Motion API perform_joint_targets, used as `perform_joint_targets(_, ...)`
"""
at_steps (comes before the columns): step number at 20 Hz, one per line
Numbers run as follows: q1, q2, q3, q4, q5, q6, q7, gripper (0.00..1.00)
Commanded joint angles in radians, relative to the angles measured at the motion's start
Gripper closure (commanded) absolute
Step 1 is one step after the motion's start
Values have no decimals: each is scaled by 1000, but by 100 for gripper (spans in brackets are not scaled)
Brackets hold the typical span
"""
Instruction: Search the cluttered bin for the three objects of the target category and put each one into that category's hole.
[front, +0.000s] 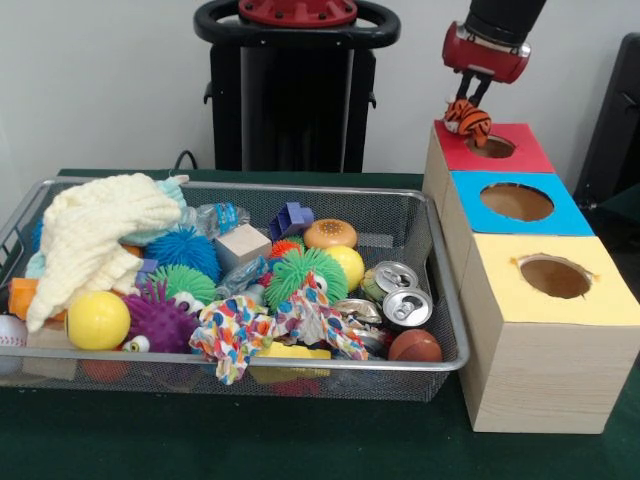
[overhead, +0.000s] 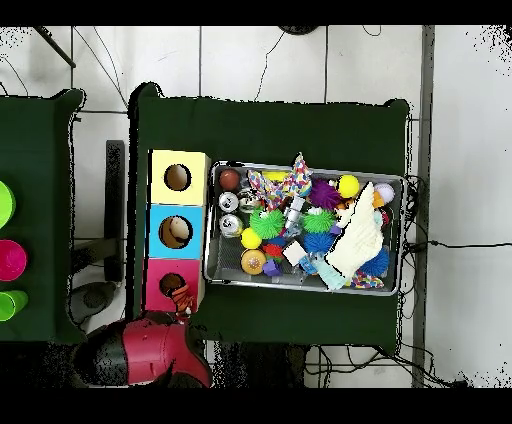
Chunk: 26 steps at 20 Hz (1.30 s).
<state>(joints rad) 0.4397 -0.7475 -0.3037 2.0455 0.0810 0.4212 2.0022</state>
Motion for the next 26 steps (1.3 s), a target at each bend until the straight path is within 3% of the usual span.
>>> perform_joint_targets(1, -15, -10, 37, -195, -9, 15, 107, 100)
perform_joint_targets(16, -8, -3, 34, -270, -20, 95, 103, 100)
perform_joint_targets(26, -21, 29, 52, -297, -24, 72, 97, 100)
